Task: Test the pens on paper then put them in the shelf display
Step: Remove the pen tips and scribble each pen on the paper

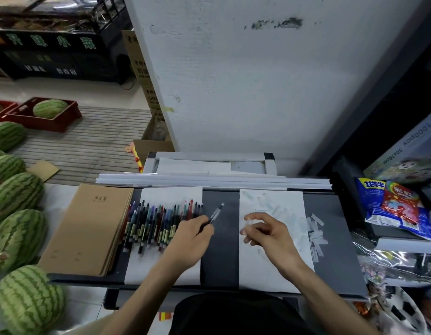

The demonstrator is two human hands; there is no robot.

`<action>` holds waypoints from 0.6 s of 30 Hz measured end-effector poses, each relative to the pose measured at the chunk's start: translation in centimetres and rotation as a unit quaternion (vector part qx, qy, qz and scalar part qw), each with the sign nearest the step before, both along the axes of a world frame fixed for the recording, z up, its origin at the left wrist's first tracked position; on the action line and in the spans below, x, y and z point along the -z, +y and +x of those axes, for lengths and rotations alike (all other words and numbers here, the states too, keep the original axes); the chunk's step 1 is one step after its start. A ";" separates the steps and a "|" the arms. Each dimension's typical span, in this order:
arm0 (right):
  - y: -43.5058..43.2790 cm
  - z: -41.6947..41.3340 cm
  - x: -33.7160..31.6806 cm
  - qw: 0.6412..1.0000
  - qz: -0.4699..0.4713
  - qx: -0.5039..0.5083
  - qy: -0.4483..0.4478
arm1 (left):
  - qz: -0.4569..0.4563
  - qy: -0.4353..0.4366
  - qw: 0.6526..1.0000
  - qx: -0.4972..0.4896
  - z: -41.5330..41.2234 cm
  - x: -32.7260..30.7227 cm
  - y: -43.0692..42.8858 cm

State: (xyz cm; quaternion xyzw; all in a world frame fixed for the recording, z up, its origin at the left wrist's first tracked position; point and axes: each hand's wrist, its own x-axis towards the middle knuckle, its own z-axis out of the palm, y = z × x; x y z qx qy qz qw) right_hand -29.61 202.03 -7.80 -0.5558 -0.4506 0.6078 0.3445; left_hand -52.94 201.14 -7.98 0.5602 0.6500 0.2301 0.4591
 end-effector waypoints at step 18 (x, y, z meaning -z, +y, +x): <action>0.3 0.7 -9.3 0.988 0.144 -0.052 -0.012 | 0.149 -0.036 0.987 0.047 0.4 -6.6 -3.5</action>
